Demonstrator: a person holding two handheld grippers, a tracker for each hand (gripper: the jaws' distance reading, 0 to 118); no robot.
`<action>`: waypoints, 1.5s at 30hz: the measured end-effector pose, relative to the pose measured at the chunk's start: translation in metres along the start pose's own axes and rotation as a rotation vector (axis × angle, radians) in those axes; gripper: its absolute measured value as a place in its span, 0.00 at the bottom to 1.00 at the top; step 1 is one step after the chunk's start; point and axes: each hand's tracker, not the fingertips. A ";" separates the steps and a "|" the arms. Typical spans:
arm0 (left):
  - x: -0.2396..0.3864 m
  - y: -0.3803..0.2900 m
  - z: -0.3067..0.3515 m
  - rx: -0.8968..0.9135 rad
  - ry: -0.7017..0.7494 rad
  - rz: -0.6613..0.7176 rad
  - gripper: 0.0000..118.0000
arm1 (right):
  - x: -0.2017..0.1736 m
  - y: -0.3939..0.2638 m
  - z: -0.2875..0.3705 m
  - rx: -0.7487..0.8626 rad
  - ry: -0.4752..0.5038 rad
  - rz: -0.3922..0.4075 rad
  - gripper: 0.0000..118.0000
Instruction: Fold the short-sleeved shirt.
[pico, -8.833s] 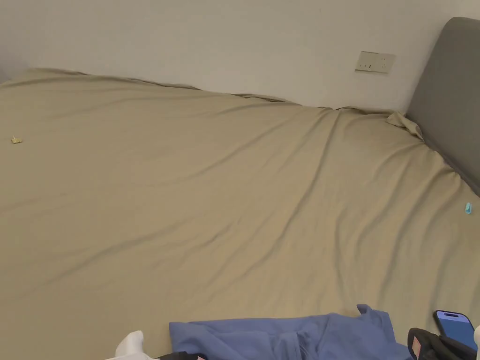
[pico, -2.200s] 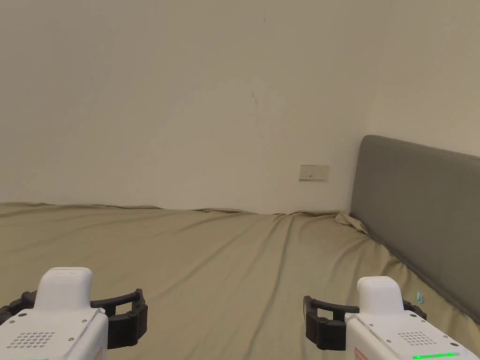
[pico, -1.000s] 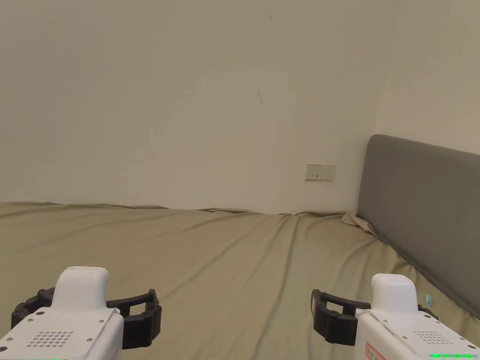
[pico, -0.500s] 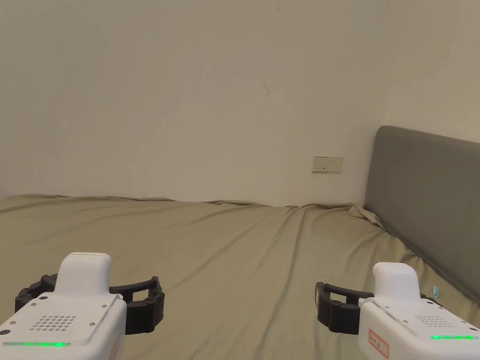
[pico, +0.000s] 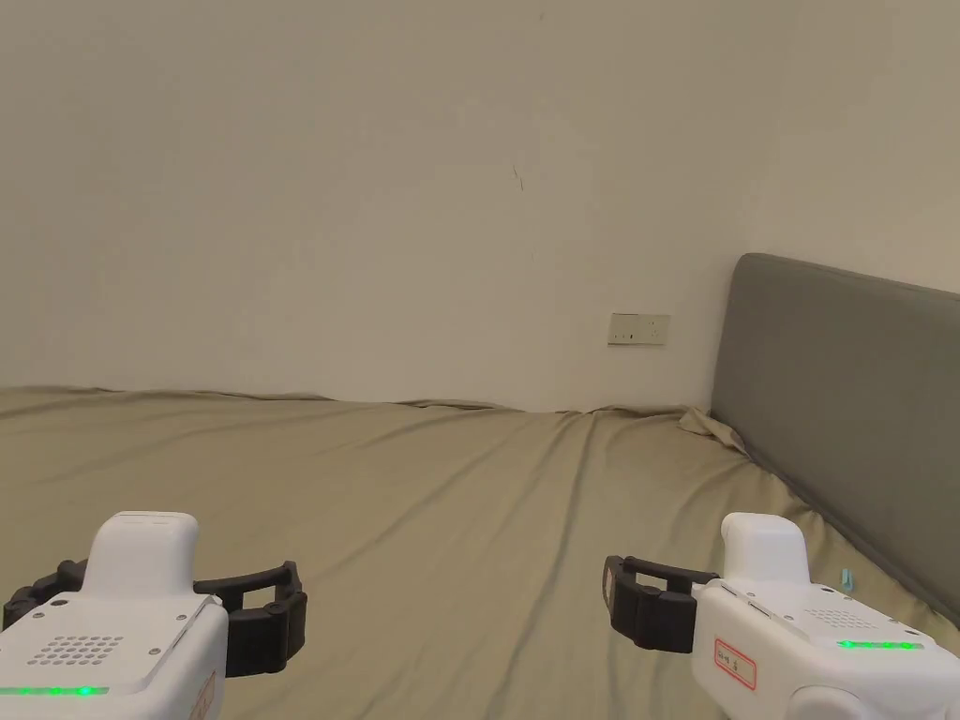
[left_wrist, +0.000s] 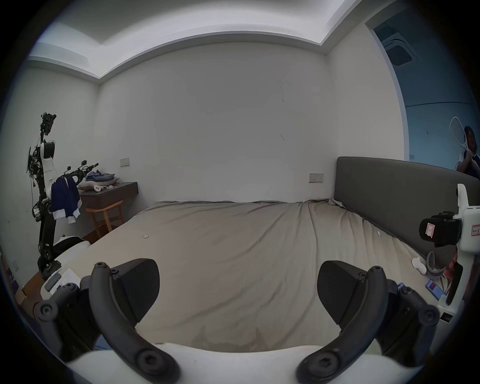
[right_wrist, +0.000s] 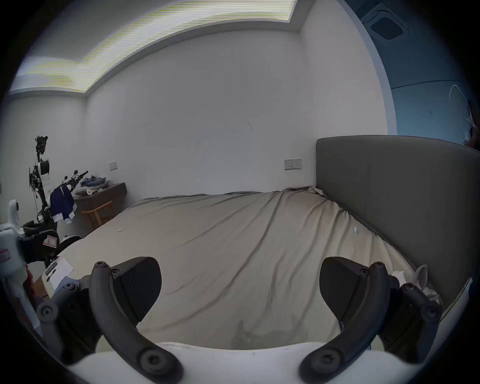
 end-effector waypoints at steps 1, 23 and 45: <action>0.000 -0.001 -0.001 -0.003 0.004 -0.001 1.00 | 0.000 0.000 0.000 -0.002 0.003 0.000 1.00; -0.002 0.000 0.001 -0.009 0.014 0.007 1.00 | -0.002 0.007 0.006 0.005 -0.036 0.040 1.00; -0.001 0.008 0.008 -0.006 0.004 0.021 1.00 | -0.005 0.013 0.011 0.010 -0.046 0.049 1.00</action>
